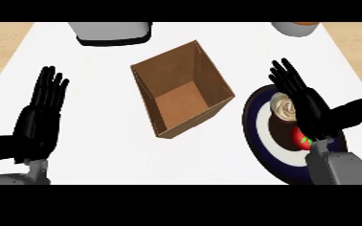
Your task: Pick the tomato from the plate and place it in the cardboard box
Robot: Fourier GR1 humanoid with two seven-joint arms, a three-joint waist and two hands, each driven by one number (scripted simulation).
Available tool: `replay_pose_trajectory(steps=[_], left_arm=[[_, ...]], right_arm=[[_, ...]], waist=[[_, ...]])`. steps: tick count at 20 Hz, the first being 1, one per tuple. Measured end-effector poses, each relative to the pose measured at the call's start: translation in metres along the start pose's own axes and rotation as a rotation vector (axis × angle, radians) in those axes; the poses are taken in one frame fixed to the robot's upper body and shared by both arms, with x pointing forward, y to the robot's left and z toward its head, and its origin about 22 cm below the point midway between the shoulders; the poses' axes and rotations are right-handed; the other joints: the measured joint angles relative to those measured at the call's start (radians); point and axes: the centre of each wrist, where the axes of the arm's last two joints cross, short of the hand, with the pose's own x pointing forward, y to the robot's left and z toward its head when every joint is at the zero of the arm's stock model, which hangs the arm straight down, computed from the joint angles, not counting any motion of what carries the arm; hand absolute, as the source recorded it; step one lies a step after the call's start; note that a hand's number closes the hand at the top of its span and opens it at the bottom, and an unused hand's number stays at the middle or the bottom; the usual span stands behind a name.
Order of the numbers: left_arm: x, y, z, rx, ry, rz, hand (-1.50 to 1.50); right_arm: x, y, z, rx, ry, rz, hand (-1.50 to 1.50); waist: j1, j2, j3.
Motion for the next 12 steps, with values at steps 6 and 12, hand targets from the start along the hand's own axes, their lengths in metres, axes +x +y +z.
replay_pose_trajectory(steps=[6, 12], left_arm=[[-0.006, 0.047, -0.006, 0.054, 0.075, -0.300, 0.00], [-0.020, 0.073, 0.001, 0.079, 0.183, -0.462, 0.00]], right_arm=[[0.013, -0.030, 0.010, 0.287, -0.061, 0.009, -1.50], [0.060, -0.059, 0.014, 0.555, -0.193, 0.390, -1.50]], waist=[[0.034, 0.040, -0.009], [0.034, 0.049, -0.010]])
